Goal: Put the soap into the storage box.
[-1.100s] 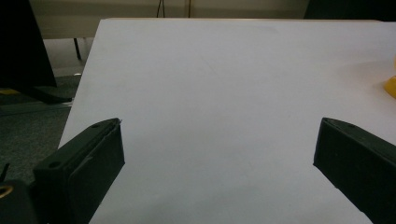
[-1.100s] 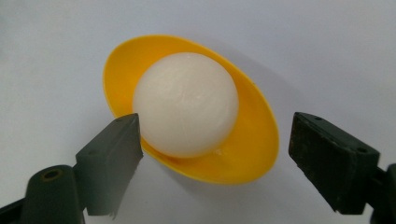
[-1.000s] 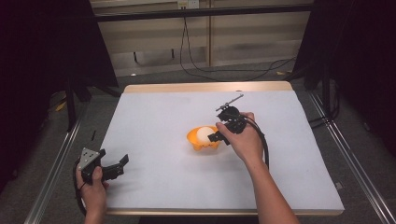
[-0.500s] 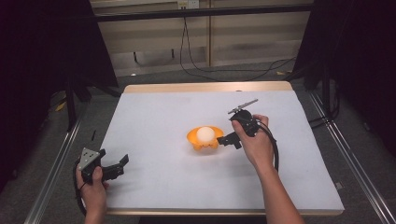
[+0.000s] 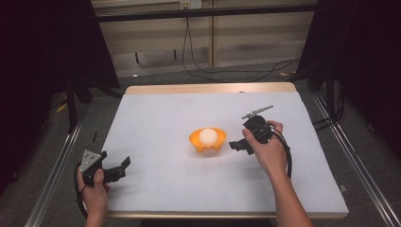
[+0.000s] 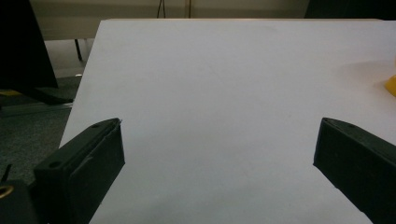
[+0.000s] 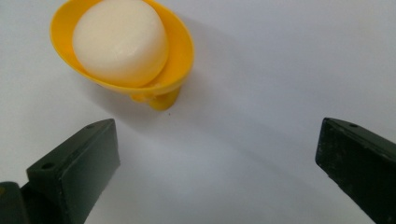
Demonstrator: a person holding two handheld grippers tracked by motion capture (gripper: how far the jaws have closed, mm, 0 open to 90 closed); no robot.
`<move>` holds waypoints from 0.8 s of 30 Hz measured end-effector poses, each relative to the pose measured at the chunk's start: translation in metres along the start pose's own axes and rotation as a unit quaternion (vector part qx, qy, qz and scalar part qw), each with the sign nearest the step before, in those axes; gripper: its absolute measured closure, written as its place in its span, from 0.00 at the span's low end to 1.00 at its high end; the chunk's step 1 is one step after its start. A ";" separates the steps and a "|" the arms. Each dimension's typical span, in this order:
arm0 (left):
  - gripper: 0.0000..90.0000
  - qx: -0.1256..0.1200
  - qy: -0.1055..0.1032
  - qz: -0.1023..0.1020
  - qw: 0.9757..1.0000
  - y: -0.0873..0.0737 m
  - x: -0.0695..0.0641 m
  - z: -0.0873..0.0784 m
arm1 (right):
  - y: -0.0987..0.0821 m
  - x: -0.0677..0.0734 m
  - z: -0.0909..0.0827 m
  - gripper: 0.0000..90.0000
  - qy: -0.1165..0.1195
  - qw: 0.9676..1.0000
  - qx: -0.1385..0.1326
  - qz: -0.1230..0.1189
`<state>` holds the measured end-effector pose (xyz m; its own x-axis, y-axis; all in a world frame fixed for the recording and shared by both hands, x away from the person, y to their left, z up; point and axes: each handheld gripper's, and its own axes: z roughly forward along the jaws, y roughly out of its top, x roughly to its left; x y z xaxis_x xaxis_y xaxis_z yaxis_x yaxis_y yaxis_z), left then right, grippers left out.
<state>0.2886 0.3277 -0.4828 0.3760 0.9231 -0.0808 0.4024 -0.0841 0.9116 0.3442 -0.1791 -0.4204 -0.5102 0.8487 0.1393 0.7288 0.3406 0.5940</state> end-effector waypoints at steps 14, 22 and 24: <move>0.02 -0.001 0.000 0.001 1.000 0.000 0.000 0.000 | -0.029 -0.022 -0.015 0.00 -0.015 0.999 -0.012 0.027; 0.02 -0.001 -0.001 0.002 1.000 0.000 0.000 0.000 | -0.050 -0.037 -0.026 0.00 -0.029 0.998 -0.022 0.044; 0.02 -0.001 -0.001 0.002 1.000 0.000 0.000 0.000 | -0.055 -0.040 -0.029 0.00 -0.033 0.998 -0.025 0.048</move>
<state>0.2884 0.3273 -0.4829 0.3794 0.9219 -0.0780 0.3994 -0.0871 0.9126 0.3116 -0.2434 -0.4360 -0.4072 0.9016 0.1458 0.7481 0.2377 0.6196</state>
